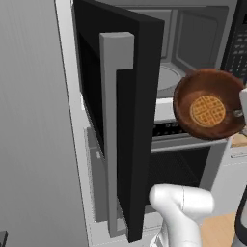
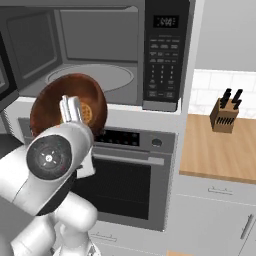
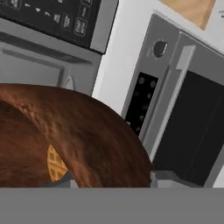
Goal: Open the microwave, place the bowl with waffle inside the microwave, then close the microwave door and turn it on.
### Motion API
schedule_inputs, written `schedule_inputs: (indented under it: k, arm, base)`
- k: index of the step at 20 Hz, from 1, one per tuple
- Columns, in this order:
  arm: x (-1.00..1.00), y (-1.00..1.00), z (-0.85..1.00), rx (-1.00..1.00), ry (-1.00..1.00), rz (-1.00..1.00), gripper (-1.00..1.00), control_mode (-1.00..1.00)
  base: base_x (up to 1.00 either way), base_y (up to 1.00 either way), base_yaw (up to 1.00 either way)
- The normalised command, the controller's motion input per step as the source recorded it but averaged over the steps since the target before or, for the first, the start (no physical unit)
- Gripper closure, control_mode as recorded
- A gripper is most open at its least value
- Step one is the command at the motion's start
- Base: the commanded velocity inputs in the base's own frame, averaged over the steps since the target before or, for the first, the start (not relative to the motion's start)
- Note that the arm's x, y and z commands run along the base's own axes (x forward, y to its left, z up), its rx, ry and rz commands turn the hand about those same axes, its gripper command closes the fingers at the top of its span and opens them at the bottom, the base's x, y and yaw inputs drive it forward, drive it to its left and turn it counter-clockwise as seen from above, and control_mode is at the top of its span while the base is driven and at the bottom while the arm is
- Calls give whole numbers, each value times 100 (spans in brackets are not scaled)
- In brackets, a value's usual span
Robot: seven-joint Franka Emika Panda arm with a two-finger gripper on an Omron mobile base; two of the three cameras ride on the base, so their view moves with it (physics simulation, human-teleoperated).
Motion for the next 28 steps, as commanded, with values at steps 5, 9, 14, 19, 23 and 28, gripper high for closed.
schedule_inputs:
  k: [5, 9, 14, 19, 23, 28]
  arm:
    - [100, 78, 32, 0, 32, 0, 100, -100]
    - [94, 52, 29, 4, 3, 0, 100, -100]
    - [88, 29, 14, 9, 0, 0, 100, -100]
    - [85, 4, 0, 12, 0, -6, 100, -100]
    - [79, 0, 0, 15, 0, -11, 100, -100]
    - [82, 0, 0, 14, 1, -7, 100, -100]
  base:
    - [0, 0, 0]
    - [0, 0, 0]
    - [0, 0, 0]
    - [0, 0, 0]
    - [0, 0, 0]
    - [0, 0, 0]
